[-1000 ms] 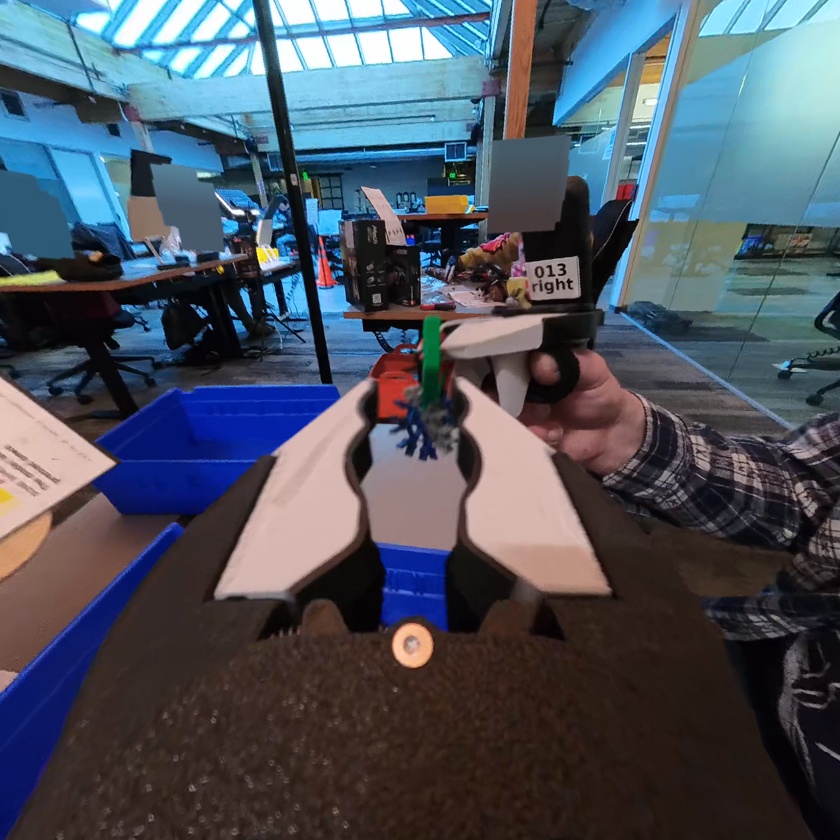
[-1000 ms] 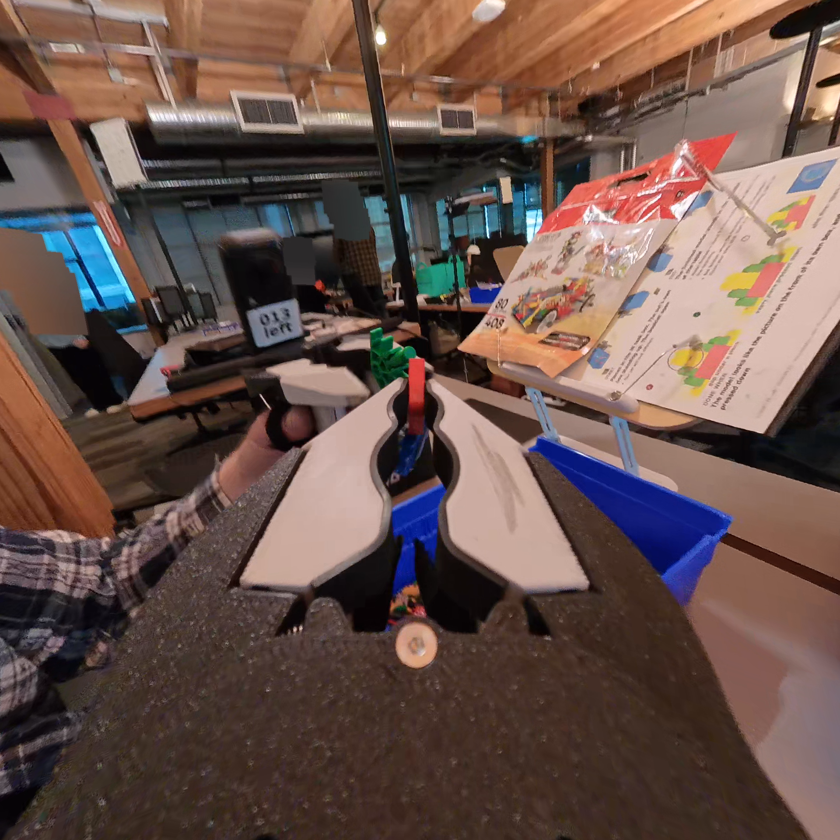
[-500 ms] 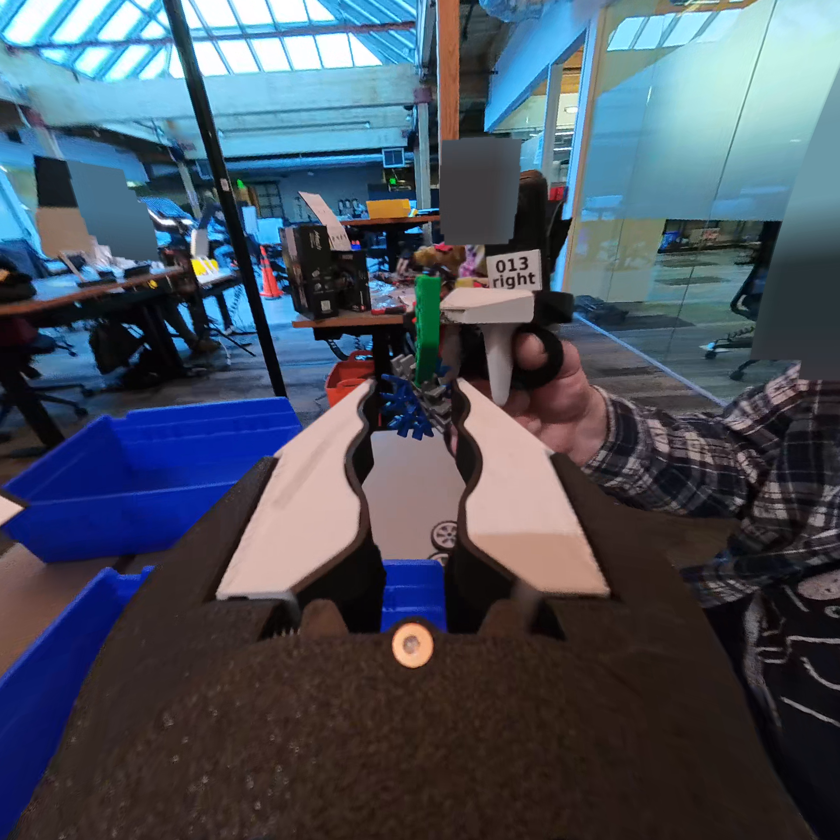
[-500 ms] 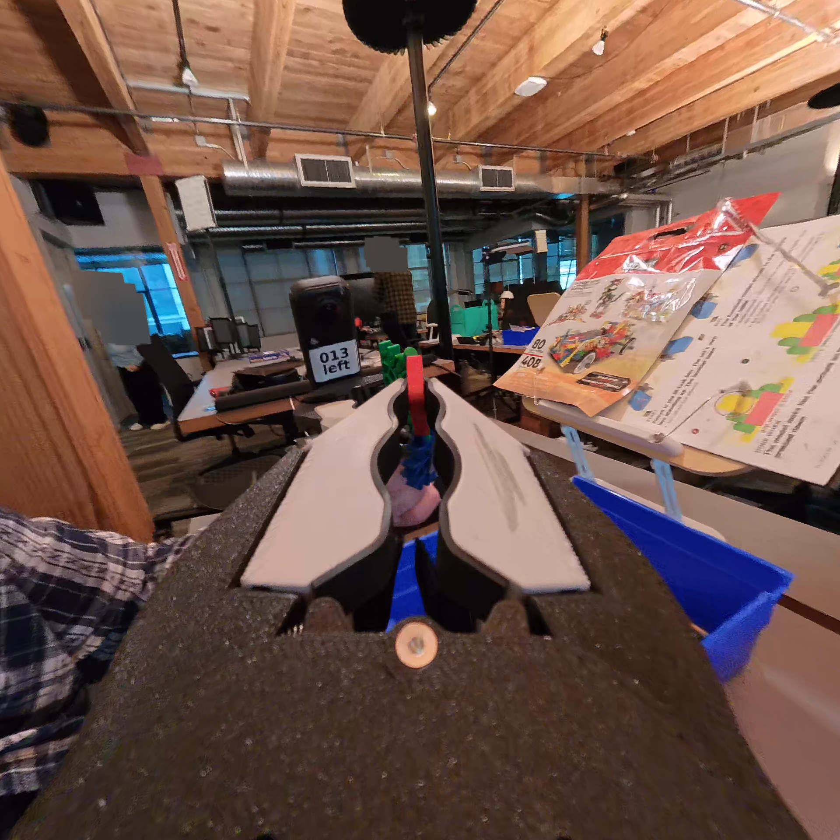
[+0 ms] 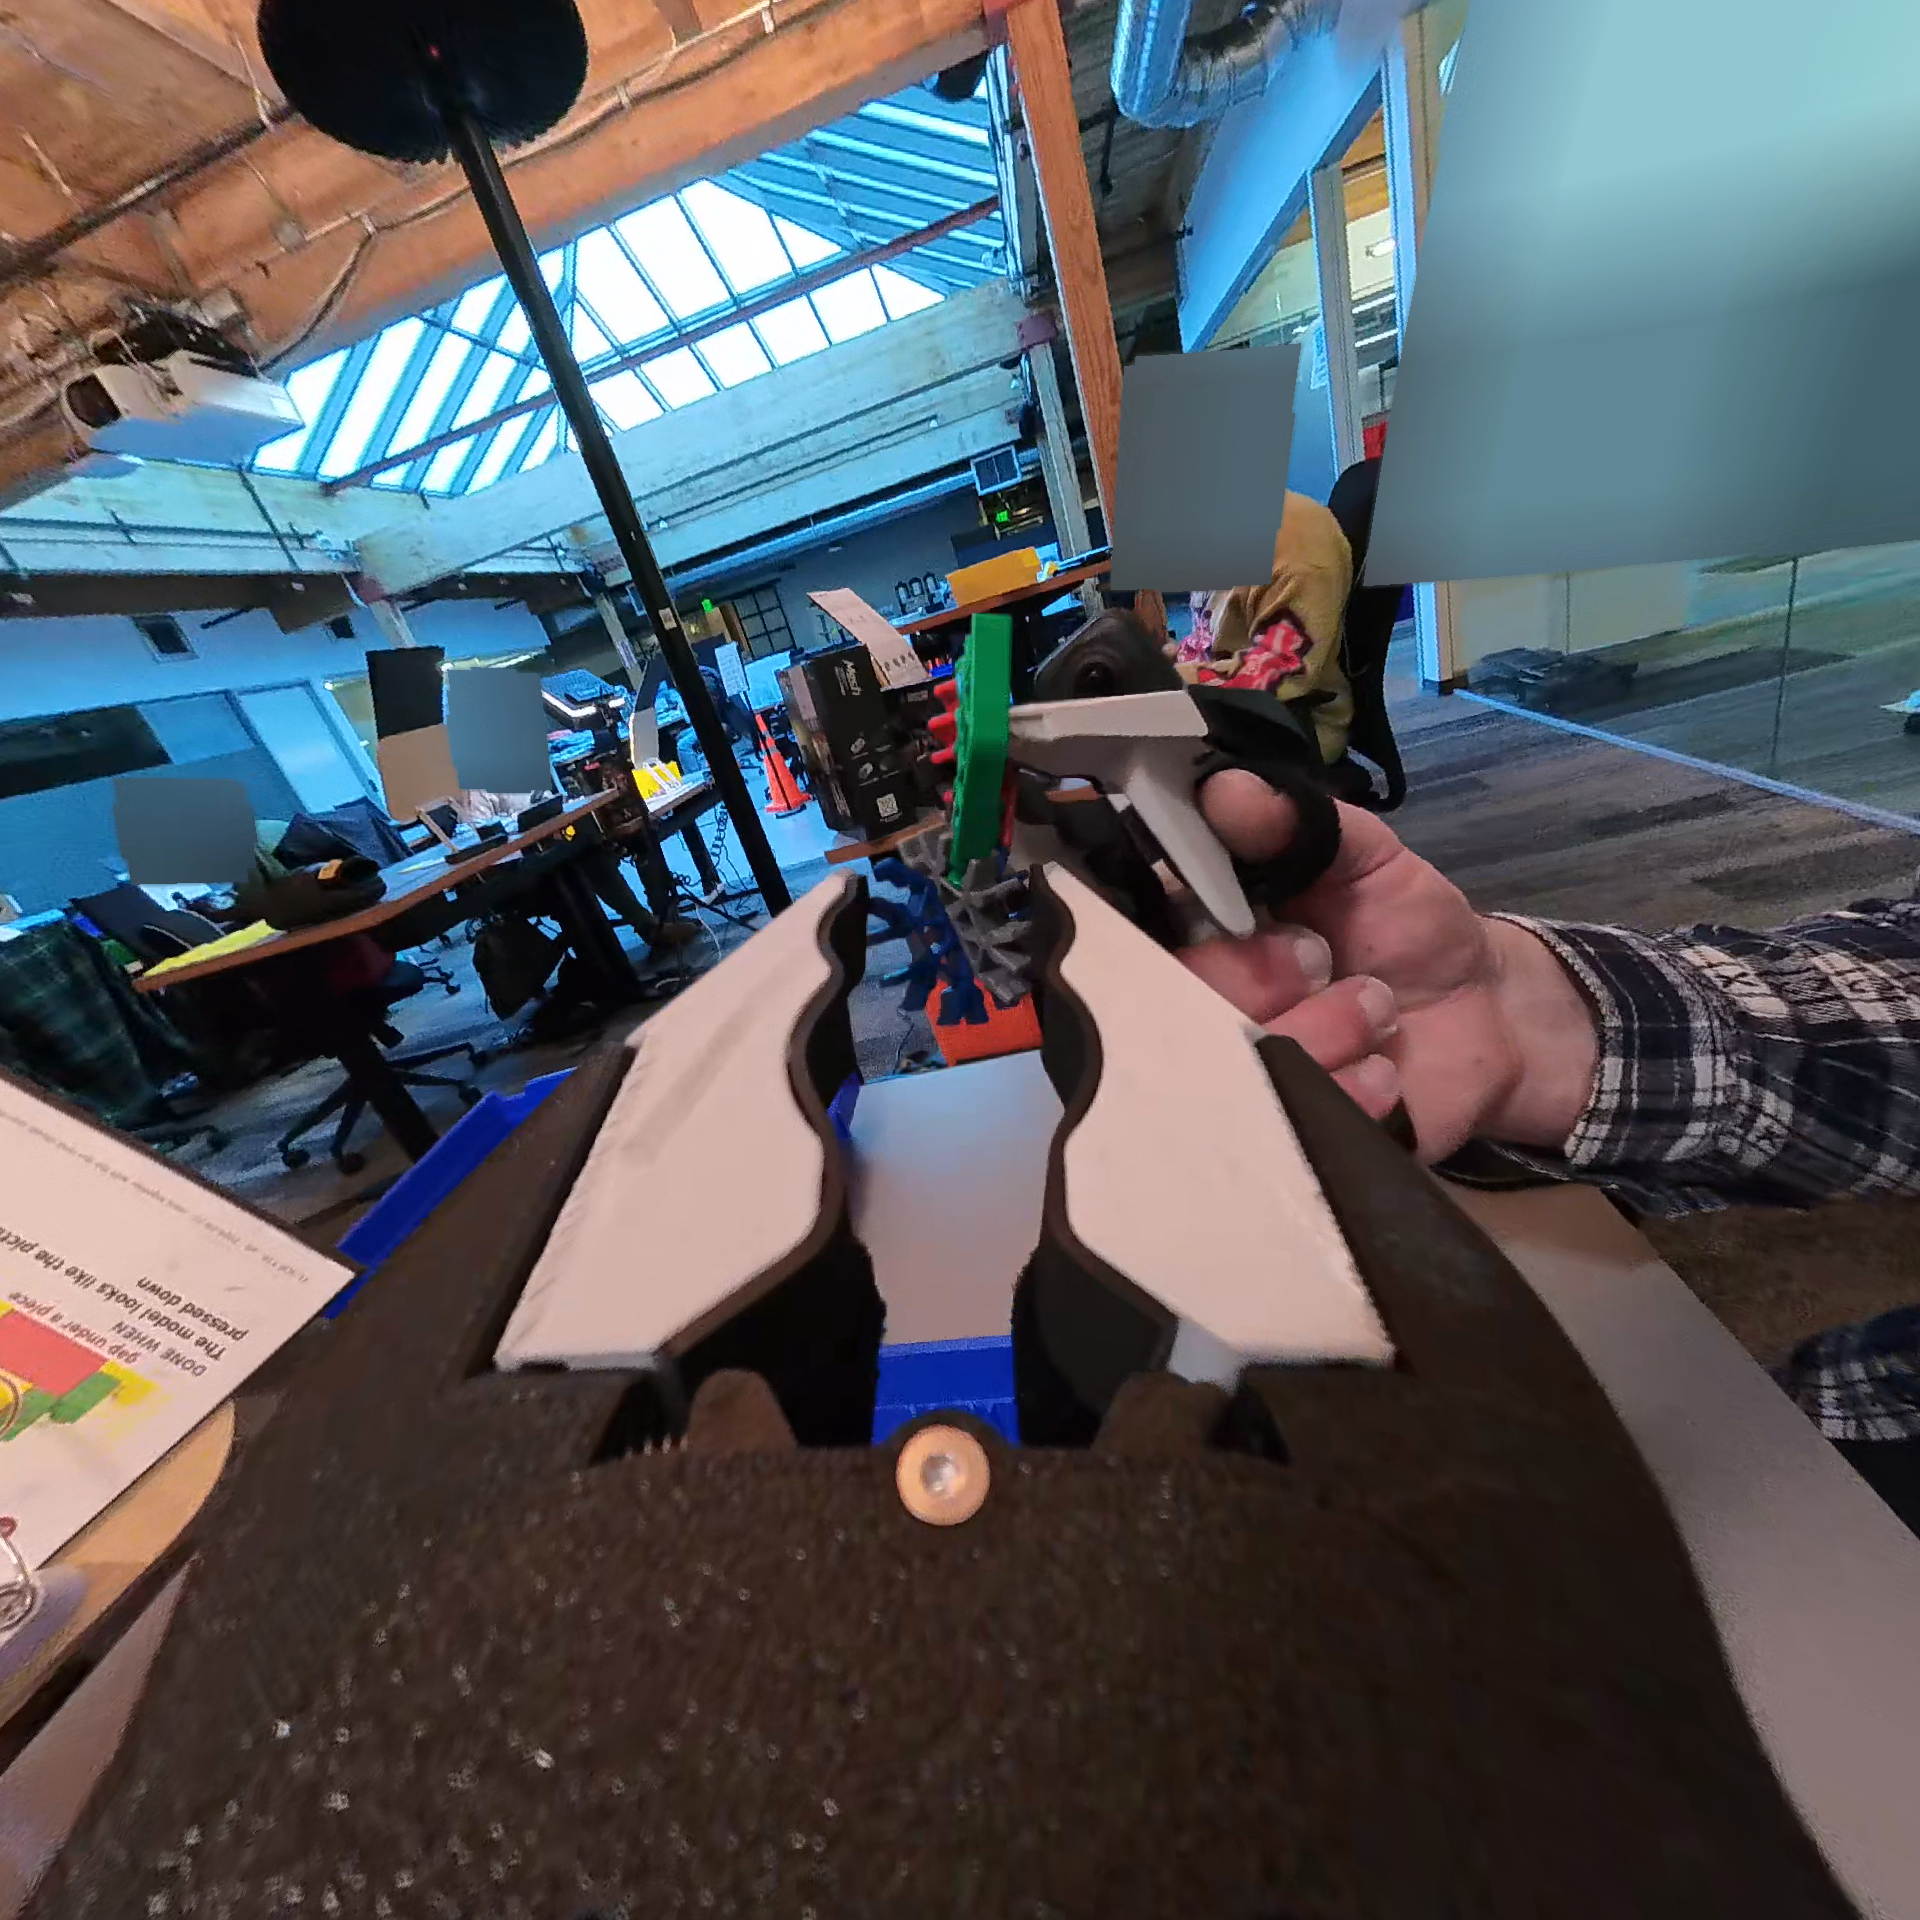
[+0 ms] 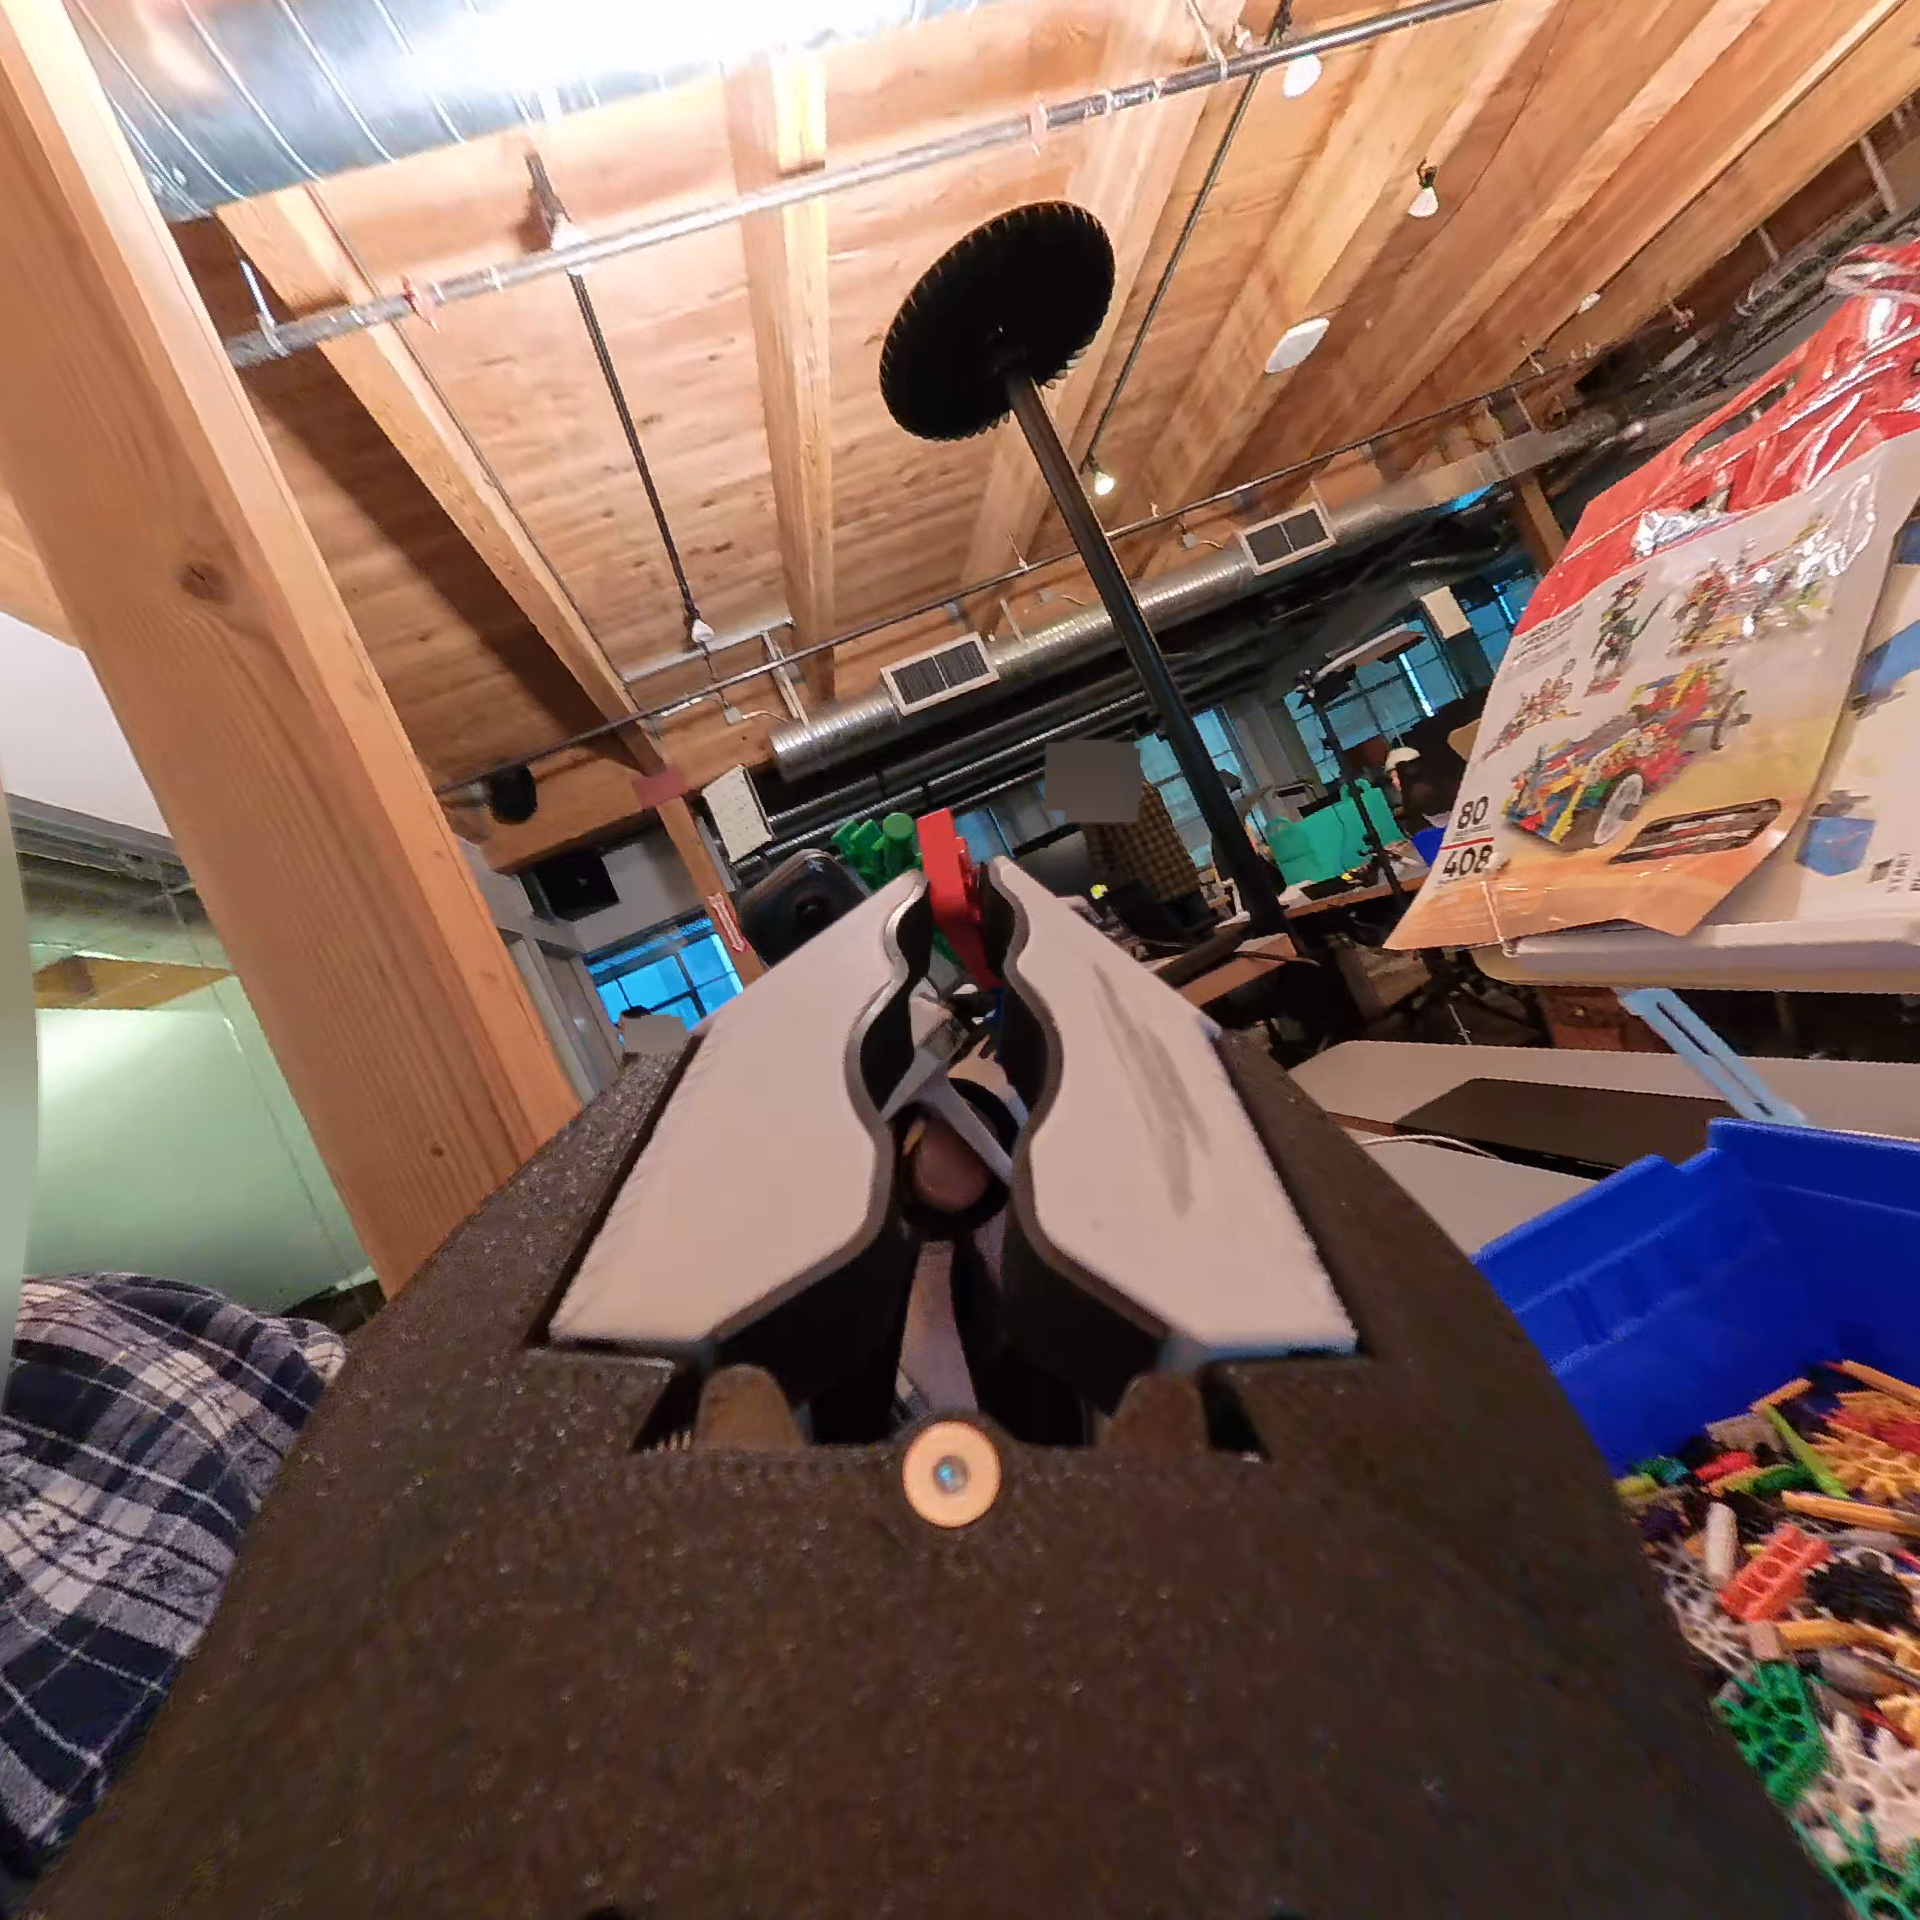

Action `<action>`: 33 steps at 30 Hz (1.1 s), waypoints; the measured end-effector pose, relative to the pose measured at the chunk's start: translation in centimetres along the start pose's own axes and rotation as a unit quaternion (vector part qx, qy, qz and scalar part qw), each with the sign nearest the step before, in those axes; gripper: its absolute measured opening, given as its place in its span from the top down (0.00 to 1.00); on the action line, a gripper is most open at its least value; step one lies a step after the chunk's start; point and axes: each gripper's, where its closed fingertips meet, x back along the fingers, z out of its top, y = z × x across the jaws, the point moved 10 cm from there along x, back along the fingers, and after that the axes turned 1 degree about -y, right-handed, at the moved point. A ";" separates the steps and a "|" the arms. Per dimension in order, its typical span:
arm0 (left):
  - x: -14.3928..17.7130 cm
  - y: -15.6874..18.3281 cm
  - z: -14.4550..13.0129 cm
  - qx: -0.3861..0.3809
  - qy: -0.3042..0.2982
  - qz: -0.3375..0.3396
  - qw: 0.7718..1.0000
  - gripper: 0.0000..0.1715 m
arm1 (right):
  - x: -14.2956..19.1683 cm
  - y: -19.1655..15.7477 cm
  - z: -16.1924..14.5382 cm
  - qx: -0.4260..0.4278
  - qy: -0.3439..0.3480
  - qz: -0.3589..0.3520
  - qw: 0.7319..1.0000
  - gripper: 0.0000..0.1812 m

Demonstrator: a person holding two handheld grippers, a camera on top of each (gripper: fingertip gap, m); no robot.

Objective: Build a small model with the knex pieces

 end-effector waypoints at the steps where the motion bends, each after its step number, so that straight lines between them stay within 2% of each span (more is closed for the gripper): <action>1: 0.1 0.0 0.0 0.002 0.005 -0.004 1.000 0.84 | -0.1 0.0 -0.1 -0.005 0.004 0.005 1.000 0.96; 9: 0.6 -0.5 -0.7 0.046 0.084 -0.031 0.995 0.84 | -0.7 0.0 -1.0 -0.040 0.043 0.039 0.998 0.97; 16: 0.7 -0.7 -1.1 0.073 0.118 -0.046 0.989 0.84 | -1.1 0.1 -1.5 -0.052 0.064 0.058 0.995 0.96; 19: 0.7 -0.9 -1.4 0.086 0.119 -0.054 0.988 0.84 | -1.1 0.2 -1.7 -0.052 0.064 0.056 0.995 0.96; 22: 0.7 -1.0 -1.3 0.083 0.098 -0.054 0.990 0.83 | -0.8 0.3 -1.3 -0.008 0.043 0.034 0.998 0.98; 25: 0.8 -0.7 -0.8 0.079 0.112 -0.066 0.988 0.83 | -1.0 -0.1 -1.1 -0.028 0.038 0.072 0.996 0.96; 29: 1.0 -0.9 -0.9 0.086 0.120 -0.076 0.986 0.84 | -1.2 -0.1 -1.5 -0.043 0.038 0.089 0.994 0.96; 33: 1.0 -1.2 -0.8 0.062 0.066 -0.038 0.995 0.84 | -0.7 0.5 -0.9 -0.001 0.011 0.033 0.999 0.95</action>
